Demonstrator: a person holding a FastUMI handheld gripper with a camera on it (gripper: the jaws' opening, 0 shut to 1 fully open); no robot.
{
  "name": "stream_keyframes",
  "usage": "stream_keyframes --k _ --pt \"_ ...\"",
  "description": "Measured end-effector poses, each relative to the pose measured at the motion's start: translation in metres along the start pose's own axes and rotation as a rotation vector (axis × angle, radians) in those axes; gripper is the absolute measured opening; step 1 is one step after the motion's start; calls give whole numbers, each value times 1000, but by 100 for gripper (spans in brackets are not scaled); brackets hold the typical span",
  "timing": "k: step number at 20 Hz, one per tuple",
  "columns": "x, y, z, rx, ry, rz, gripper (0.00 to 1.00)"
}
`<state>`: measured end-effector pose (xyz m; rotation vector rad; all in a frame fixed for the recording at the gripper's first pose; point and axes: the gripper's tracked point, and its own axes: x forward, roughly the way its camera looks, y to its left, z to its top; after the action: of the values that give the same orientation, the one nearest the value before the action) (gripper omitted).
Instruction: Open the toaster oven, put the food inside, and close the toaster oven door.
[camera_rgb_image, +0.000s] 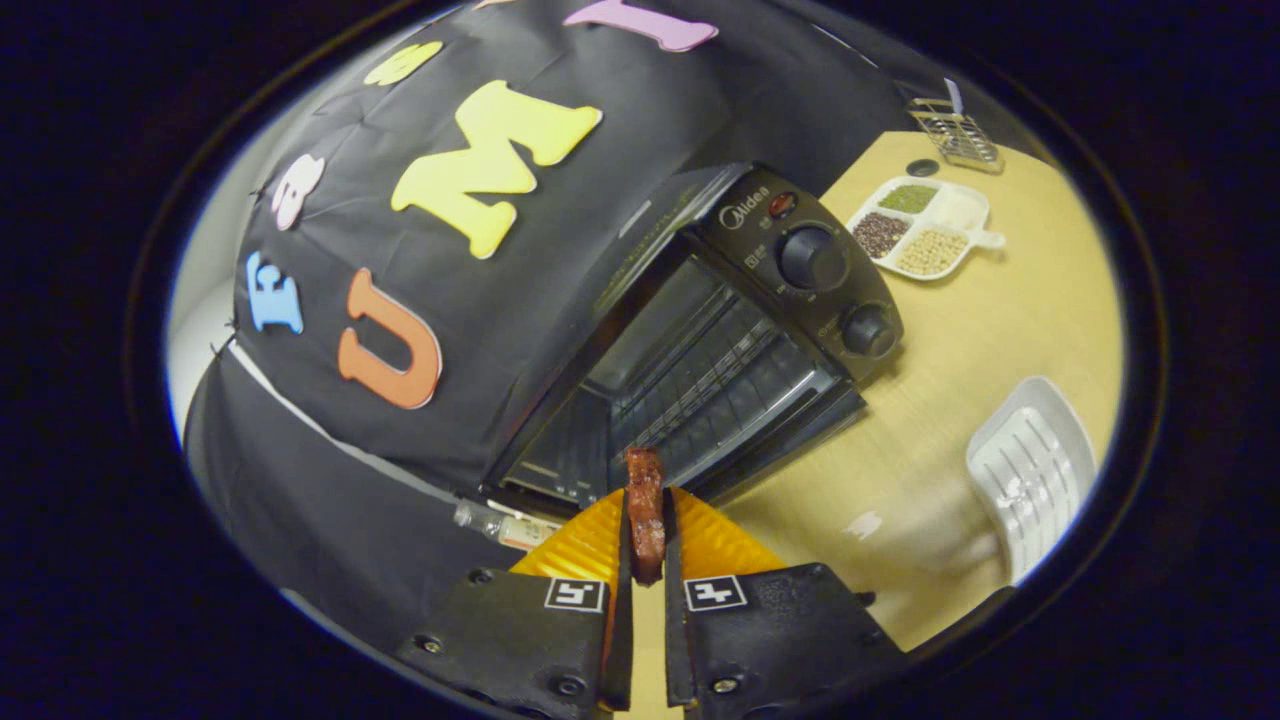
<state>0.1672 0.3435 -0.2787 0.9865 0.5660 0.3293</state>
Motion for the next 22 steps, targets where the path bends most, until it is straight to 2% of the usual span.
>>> stream_keyframes --k 5,10,12,16,18,19,21,22 --pt "52 1 13 128 -109 -39 16" --pt "94 7 10 109 -144 -89 16" --pt "98 8 13 65 -162 -103 16" --pt "101 3 17 -109 -166 -162 20" --pt "101 -3 18 -244 -159 -218 25" --pt "99 -7 20 -302 -157 -236 34" --pt "98 -9 23 -394 -156 -258 41" --pt "96 -16 27 -456 -153 -297 43"
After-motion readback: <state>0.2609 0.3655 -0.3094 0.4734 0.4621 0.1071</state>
